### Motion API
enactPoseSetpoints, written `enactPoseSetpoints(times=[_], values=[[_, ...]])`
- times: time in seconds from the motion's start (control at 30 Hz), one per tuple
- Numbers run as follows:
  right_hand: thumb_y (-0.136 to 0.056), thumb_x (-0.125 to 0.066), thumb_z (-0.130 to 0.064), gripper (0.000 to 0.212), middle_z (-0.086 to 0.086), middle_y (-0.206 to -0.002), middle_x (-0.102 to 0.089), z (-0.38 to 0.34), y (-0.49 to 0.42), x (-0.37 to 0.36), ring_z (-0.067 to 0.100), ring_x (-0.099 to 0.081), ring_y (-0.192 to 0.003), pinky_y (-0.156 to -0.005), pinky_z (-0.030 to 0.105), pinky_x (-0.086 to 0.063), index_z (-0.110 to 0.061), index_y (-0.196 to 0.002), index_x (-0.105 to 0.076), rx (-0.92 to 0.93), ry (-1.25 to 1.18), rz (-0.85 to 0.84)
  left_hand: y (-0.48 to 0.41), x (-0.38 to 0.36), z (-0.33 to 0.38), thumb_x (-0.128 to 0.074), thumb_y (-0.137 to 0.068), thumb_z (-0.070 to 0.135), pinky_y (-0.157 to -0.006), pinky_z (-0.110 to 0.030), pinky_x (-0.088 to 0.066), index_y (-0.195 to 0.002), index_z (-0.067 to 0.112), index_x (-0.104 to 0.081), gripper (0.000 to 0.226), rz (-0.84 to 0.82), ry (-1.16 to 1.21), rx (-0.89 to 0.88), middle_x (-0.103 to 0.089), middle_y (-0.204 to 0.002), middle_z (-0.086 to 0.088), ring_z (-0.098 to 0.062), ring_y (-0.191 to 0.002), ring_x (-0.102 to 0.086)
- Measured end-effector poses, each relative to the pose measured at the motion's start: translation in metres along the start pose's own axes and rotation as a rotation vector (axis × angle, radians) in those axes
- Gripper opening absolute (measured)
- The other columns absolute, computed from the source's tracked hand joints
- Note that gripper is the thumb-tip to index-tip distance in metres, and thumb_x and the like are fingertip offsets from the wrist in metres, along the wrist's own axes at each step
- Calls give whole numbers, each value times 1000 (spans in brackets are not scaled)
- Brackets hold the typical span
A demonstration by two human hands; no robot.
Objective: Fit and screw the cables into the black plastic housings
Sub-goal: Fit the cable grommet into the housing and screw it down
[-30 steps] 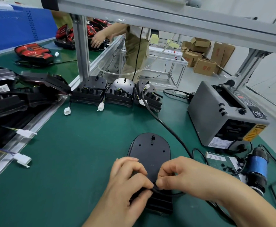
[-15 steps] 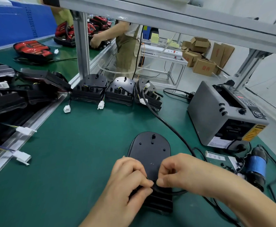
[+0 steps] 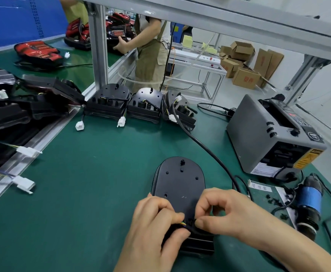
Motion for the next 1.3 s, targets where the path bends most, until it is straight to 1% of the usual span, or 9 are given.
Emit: enactPoseSetpoints(times=[0.1, 0.17, 0.23, 0.4, 0.57, 0.73, 1.0, 1.13, 1.3], values=[[-69, -74, -25, 12, -13, -75, -59, -2, 0, -1, -3, -51, -72, -70, 12, -38, -32, -65, -66, 16, -35, -3, -1, 1, 1, -59, -78, 34, -105, -28, -32, -86, 32, -54, 10, 9, 3, 2, -47, -91, 16, -3, -96, -46], [-74, -77, -18, 18, -13, -75, -59, 0, 0, -1, -3, -51, -72, -71, 13, -37, -30, -65, -67, 7, -35, -12, -1, 1, 1, -59, -78, 34, -106, -27, -32, -86, 32, -54, 10, 14, 3, 6, -47, -91, 15, -3, -97, -46], [-76, -77, -14, 20, -13, -73, -59, 1, -2, -1, -2, -52, -70, -70, 13, -39, -28, -65, -68, -32, -30, -21, -1, 1, 0, -58, -78, 34, -106, -27, -31, -86, 33, -53, 9, 13, -1, 15, -47, -91, 16, -3, -98, -45], [-76, -74, -20, 13, -9, -65, -60, -2, -9, -2, 3, -50, -61, -62, 16, -41, -25, -66, -68, -179, 29, -122, 0, 1, 0, -59, -78, 34, -106, -27, -34, -84, 31, -55, 8, 10, 8, 26, -50, -88, 13, -3, -98, -45], [-74, -71, -26, 4, -13, -66, -60, -5, -19, -3, 2, -52, -67, -75, 26, -45, -23, -74, -69, -265, 171, -241, -1, 1, 0, -60, -77, 32, -103, -28, -37, -82, 28, -58, 7, 12, 12, 23, -49, -88, 13, -5, -96, -45], [-73, -70, -29, 8, -13, -70, -60, -8, -27, -5, 5, -54, -75, -90, 37, -48, -22, -76, -67, -280, 290, -335, -1, 0, 2, -59, -77, 31, -105, -36, -38, -84, 34, -56, 9, 4, -8, 16, -46, -88, 14, -4, -91, -45], [-76, -71, -31, 9, -18, -65, -59, -9, -28, -7, 1, -53, -68, -82, 27, -47, -24, -72, -65, -283, 324, -375, -2, 0, 3, -61, -76, 33, -100, -38, -38, -80, 32, -57, 6, -17, 3, 2, -46, -90, 16, -4, -90, -45], [-77, -71, -32, 12, -18, -67, -59, -10, -28, -6, 1, -52, -67, -77, 23, -45, -21, -77, -65, -284, 352, -385, -8, 0, 7, -62, -77, 36, -88, -36, -45, -72, 27, -64, 11, -76, -3, 2, -52, -85, 14, -3, -90, -45], [-79, -71, -33, 17, -14, -74, -58, -10, -32, -8, 2, -52, -71, -74, 20, -42, -18, -84, -66, -270, 398, -412, -11, -3, 16, -60, -82, 25, -96, -42, -47, -81, 25, -65, 5, -176, -134, -156, -53, -81, 9, -11, -75, -52]])
Point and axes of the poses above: each hand's wrist, its own y-axis away from the middle knuckle, its own x-axis out of the back of the hand, z = x × y, the point moved 9 cm from there along -y, towards the middle knuckle
